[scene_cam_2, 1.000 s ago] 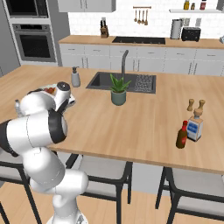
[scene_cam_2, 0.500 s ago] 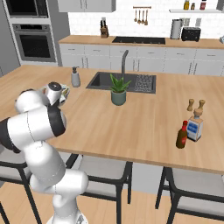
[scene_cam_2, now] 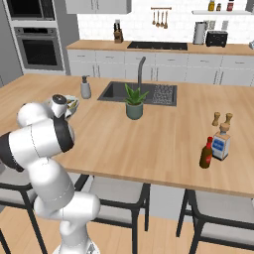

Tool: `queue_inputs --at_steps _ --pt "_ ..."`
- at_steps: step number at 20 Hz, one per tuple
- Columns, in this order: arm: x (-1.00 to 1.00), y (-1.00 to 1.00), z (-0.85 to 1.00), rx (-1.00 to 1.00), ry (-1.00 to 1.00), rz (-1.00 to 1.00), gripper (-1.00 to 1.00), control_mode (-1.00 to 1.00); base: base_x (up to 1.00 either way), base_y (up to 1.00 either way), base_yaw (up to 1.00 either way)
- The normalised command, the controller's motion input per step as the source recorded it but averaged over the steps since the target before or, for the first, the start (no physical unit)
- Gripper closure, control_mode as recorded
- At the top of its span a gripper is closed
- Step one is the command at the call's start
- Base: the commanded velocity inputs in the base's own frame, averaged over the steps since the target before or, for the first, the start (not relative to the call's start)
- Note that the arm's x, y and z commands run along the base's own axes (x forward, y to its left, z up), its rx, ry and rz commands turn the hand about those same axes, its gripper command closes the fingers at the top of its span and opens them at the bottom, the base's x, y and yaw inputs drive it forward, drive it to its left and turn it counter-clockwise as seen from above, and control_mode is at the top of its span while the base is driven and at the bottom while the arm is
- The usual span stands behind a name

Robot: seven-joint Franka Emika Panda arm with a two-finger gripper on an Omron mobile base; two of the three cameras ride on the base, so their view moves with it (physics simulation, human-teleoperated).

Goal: Move the plastic bottles in the middle to the plastics group, and the glass bottles in the middle to the glass group.

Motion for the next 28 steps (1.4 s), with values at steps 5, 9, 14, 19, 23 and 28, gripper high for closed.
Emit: queue_inputs --at_steps 5,9,14,19,23,28 --pt "0.00 0.00 -0.25 0.00 0.00 0.00 1.00 -1.00 0.00 0.00 0.00" --pt "0.00 0.00 -0.31 0.00 0.00 0.00 1.00 -1.00 0.00 0.00 0.00" --pt "0.00 0.04 -0.19 0.00 0.00 0.00 1.00 -1.00 0.00 0.00 0.00" --pt "0.04 0.21 0.00 0.00 0.01 0.00 1.00 -1.00 0.00 0.00 0.00" --pt "0.01 0.28 0.00 0.00 0.00 0.00 1.00 -1.00 0.00 0.00 0.00" --pt "0.00 0.19 -0.03 0.00 0.00 0.00 1.00 -1.00 0.00 0.00 0.00"
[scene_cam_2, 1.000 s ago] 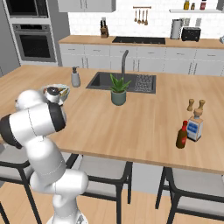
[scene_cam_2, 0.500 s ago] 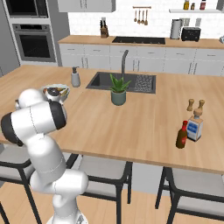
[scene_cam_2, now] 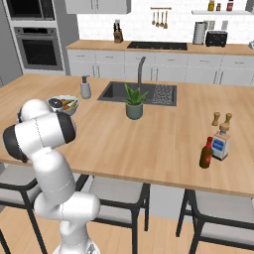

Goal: Move the plastic bottles in the middle to the plastics group, and the glass bottles in the middle to the glass group.

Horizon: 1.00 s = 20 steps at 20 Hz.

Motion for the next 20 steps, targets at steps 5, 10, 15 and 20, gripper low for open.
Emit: queue_inputs --at_steps 5,10,15,20 --pt "0.00 0.01 -0.24 0.00 0.00 0.00 1.00 -1.00 0.00 0.00 0.00" --pt "0.00 0.00 -0.30 0.00 0.00 0.00 1.00 -1.00 0.00 0.00 0.00" --pt "0.00 0.00 0.00 0.00 0.00 0.00 1.00 -1.00 0.00 0.00 0.00" --pt "0.00 0.00 0.01 0.00 0.00 0.00 -1.00 -1.00 0.00 0.00 0.00"
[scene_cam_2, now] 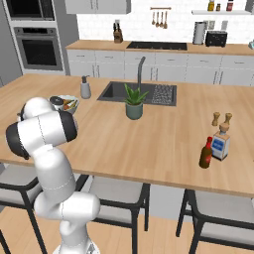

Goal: Move the plastic bottles in the middle to the plastics group, and the glass bottles in the middle to the glass group.

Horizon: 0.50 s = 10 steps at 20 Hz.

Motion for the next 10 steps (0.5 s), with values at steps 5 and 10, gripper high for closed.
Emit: queue_inputs --at_steps 5,10 --pt "0.00 0.00 0.03 0.00 0.01 0.00 -1.00 -1.00 0.00 0.00 0.00" --pt "0.00 0.00 0.17 0.00 0.01 0.00 -1.00 -1.00 0.00 0.00 0.00"
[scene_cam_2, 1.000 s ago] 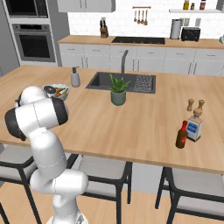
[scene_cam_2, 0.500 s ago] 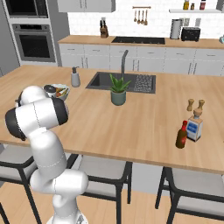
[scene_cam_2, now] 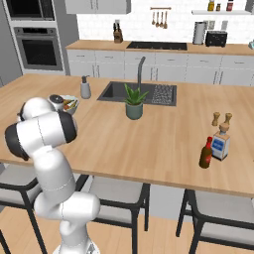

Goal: Move the plastic bottles in the middle to the plastics group, and the glass bottles in the middle to the glass group.

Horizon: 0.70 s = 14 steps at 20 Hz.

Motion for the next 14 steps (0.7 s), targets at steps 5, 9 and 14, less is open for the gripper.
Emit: queue_inputs --at_steps 5,9,14 --pt "-0.19 -0.20 0.26 0.00 0.00 -0.02 -1.00 -1.00 0.00 0.00 0.00" --pt "-0.39 -0.47 0.24 0.00 0.02 -0.05 -1.00 -1.00 0.00 0.00 0.00" --pt "-0.57 -0.44 0.32 0.00 0.02 -0.08 -1.00 -1.00 0.00 0.00 0.00"
